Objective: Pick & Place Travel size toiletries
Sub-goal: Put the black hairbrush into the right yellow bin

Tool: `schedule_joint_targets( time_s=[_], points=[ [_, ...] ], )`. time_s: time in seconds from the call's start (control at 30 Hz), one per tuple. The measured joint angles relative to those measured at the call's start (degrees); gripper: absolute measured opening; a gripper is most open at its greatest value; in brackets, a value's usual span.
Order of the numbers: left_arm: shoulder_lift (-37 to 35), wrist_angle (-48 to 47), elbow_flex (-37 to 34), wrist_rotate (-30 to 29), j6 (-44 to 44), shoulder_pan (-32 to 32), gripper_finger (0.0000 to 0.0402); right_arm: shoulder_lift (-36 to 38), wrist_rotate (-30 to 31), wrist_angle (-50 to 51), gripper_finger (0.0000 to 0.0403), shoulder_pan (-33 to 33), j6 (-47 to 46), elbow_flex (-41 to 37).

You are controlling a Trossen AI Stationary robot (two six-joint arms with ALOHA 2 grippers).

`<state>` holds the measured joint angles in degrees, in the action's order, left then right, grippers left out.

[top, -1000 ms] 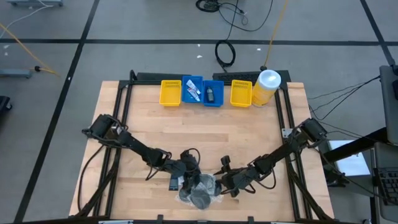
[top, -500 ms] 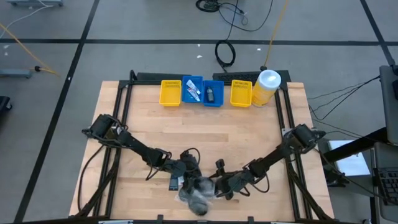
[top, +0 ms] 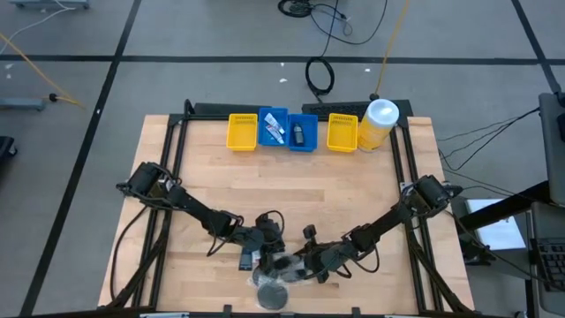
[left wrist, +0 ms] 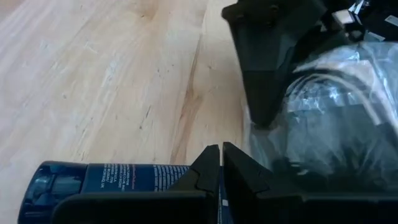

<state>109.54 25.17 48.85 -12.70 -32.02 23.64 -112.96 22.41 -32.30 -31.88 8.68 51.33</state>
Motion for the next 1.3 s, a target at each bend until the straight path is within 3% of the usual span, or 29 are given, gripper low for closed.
schedule_joint_targets(
  time_s=[0.13,0.4,0.83,1.3],
  points=[
    [0.0,0.0,0.0,-0.9,0.4,-0.1,0.0019,2.1,0.1,2.8,0.001,0.0,0.0,0.0],
    [0.0,0.2,0.0,-6.9,1.7,-1.1,0.0019,6.6,1.8,9.0,0.0008,0.4,-0.5,0.0],
    [0.0,0.4,0.0,-6.9,1.5,-1.6,0.0019,17.8,6.5,27.5,0.0003,0.2,-5.9,-0.1],
    [0.0,0.5,0.0,-6.9,1.5,-1.6,0.0019,29.9,11.8,32.4,0.0003,4.8,-10.7,-6.0]
  ],
)
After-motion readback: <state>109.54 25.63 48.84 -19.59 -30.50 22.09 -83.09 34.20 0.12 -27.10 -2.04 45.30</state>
